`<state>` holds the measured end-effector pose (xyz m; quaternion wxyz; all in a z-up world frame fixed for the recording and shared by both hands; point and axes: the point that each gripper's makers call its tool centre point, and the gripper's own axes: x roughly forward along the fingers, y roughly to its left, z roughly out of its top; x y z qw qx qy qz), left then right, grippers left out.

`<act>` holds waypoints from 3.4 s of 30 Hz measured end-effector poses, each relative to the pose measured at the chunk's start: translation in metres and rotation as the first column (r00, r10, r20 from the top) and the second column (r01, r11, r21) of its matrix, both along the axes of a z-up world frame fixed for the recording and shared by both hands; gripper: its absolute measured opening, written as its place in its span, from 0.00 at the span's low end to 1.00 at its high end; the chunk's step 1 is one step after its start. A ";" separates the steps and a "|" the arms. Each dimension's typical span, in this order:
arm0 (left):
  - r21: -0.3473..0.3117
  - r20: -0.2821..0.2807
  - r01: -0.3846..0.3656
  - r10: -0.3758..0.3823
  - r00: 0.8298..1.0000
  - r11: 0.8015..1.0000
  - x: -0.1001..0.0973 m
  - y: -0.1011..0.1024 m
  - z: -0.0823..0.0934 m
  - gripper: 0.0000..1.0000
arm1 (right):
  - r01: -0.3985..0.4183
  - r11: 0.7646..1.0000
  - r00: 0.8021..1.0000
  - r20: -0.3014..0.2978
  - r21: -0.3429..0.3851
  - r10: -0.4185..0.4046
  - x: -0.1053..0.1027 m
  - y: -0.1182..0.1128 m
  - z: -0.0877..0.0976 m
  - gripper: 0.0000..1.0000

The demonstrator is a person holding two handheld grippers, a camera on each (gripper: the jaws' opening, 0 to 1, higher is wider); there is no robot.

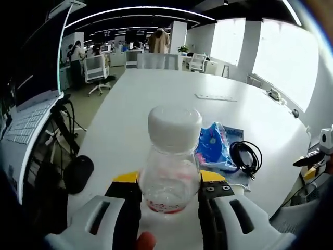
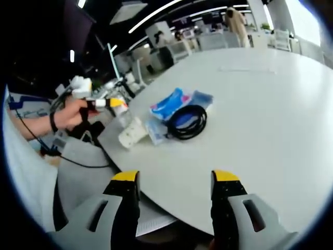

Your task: Arrange the tabletop items into an orderly group along one side of the table until the central work area is clear of visible clutter.

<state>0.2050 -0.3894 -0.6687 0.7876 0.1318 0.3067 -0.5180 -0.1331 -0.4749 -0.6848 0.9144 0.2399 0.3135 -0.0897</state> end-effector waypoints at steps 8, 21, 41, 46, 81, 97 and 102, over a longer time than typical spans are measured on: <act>-0.028 0.003 -0.014 0.014 1.000 1.000 0.017 -0.028 0.007 0.41 | 0.020 1.000 1.000 -0.010 0.005 -0.020 -0.005 -0.005 -0.002 0.53; -0.050 0.005 -0.019 0.020 1.000 0.999 0.044 -0.071 0.011 0.41 | 0.039 0.999 0.999 -0.034 0.007 -0.039 -0.014 -0.012 -0.003 0.53; -0.035 0.037 -0.031 0.032 0.999 0.999 0.063 -0.090 -0.008 0.41 | 0.027 1.000 0.999 -0.031 0.005 -0.026 0.004 -0.025 -0.003 0.53; -0.041 0.062 -0.046 0.049 0.997 0.998 0.061 -0.085 -0.007 0.41 | 0.027 1.000 0.999 -0.026 0.000 -0.027 0.005 -0.026 -0.001 0.53; -0.050 -0.012 -0.274 0.273 0.962 0.961 0.057 -0.082 -0.010 0.45 | 0.033 0.999 0.999 -0.024 0.001 -0.032 -0.001 -0.019 0.000 0.53; -0.092 -0.037 -0.270 0.268 0.963 0.958 0.044 -0.056 0.011 0.49 | 0.064 0.998 0.998 0.003 0.002 -0.064 -0.015 -0.019 -0.001 0.53; -0.095 -0.035 -0.270 0.268 0.963 0.958 0.036 -0.043 0.013 0.49 | 0.066 0.998 0.998 0.007 0.007 -0.066 -0.018 -0.018 -0.003 0.53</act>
